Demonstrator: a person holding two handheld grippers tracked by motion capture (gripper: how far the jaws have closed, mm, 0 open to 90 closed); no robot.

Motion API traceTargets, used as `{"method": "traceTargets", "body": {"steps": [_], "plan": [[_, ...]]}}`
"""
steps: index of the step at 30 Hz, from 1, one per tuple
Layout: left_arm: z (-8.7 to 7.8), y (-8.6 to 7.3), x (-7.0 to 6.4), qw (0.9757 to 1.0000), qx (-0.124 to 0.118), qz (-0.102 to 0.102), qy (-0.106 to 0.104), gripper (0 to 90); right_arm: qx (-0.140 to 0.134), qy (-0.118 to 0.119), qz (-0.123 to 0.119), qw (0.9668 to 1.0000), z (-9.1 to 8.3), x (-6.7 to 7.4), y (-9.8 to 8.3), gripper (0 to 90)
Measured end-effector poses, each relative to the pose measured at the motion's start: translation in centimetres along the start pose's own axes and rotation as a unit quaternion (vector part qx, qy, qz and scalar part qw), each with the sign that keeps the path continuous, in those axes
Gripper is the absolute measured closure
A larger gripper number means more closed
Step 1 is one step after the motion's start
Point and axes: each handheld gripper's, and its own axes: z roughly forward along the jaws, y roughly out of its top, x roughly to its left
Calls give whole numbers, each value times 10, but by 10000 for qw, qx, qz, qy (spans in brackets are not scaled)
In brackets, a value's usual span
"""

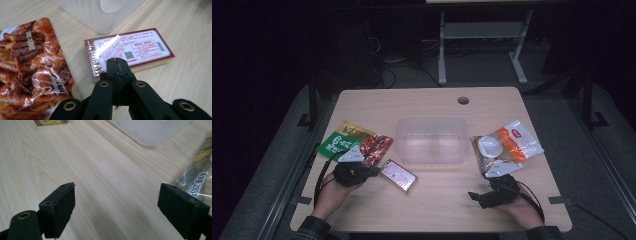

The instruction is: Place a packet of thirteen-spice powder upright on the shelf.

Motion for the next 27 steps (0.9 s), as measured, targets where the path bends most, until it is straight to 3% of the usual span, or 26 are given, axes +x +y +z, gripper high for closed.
{"method": "traceTargets", "body": {"steps": [3,5,6,8,12,21,27], "plan": [[5,7,2,9999,-58,76,70,898,-97,46,-215,9997,-2,3,-2,140],[8,11,5,9999,-90,42,44,898,-65,84,-163,9998,0,4,-1,139],[11,14,7,9999,-19,107,118,899,-41,118,-250,9996,1,5,0,140],[16,19,10,9999,-88,16,146,898,-30,133,-301,9995,2,7,0,140],[23,25,16,9999,-115,20,125,898,32,153,-320,9994,4,8,0,140],[48,37,24,9996,85,63,272,899,103,148,-317,9993,4,8,0,142],[55,36,28,9994,181,8,301,898,86,154,-333,9993,5,9,-1,142]]}}
